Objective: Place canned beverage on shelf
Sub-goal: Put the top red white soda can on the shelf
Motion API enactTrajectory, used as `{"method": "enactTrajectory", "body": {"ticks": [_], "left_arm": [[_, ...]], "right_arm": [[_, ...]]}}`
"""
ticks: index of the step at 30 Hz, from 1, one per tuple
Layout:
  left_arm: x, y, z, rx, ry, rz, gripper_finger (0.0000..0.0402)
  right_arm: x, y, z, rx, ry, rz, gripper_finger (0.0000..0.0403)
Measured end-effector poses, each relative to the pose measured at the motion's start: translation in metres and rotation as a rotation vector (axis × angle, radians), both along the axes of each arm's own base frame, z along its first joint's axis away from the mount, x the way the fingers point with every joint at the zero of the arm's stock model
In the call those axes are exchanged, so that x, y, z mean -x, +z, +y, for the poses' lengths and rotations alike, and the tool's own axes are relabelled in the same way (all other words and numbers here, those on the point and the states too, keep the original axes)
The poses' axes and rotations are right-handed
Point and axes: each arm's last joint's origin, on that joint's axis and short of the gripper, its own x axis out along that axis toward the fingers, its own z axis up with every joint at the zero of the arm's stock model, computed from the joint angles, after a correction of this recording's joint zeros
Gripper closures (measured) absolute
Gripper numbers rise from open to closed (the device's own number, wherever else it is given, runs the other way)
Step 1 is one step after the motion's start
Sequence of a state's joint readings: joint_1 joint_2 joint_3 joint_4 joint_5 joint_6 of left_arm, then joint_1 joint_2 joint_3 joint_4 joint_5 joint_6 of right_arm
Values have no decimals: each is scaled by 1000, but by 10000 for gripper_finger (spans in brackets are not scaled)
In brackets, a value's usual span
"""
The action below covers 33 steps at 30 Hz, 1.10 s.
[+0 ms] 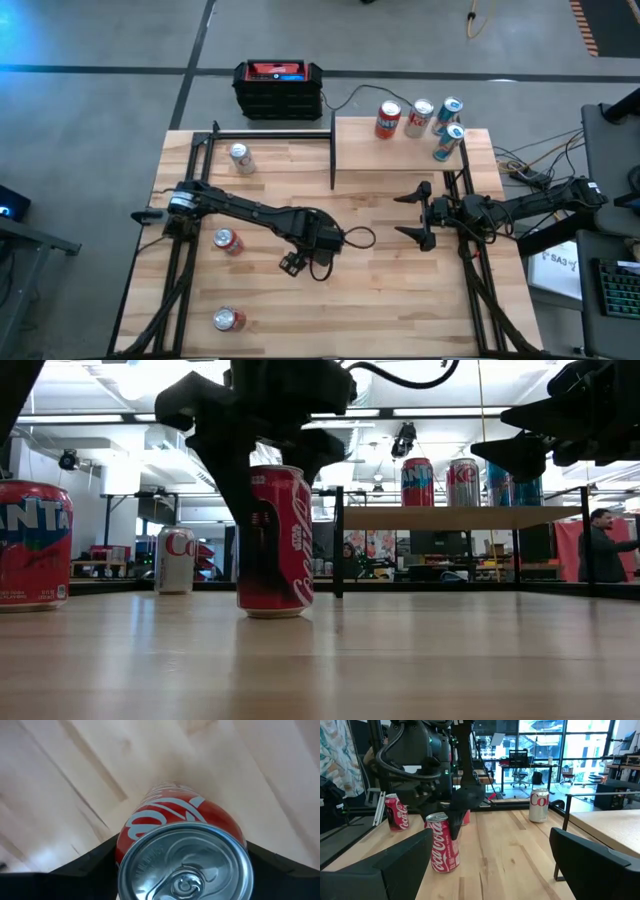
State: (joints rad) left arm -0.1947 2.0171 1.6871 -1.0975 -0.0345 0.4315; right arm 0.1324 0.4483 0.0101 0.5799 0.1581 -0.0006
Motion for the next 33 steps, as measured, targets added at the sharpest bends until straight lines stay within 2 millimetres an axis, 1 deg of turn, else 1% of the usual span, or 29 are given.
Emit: {"method": "enactTrajectory", "body": {"ticks": [12, 16, 23, 28, 33], "left_arm": [[-4, 1, 0, 13, -409, -41, 114], [-2, 0, 3, 7, -443, -14, 114], [8, -1, 14, 10, -453, 113, 114], [8, -1, 15, 1, -519, 115, 114], [6, -1, 14, -6, -524, 93, 114]], "right_arm": [[0, 0, 0, 0, 0, 0, 19], [0, 0, 0, 0, 0, 0, 19], [0, 0, 0, 0, 0, 0, 19], [0, 0, 0, 0, 0, 0, 19], [0, 0, 0, 0, 1, 0, 19]]}}
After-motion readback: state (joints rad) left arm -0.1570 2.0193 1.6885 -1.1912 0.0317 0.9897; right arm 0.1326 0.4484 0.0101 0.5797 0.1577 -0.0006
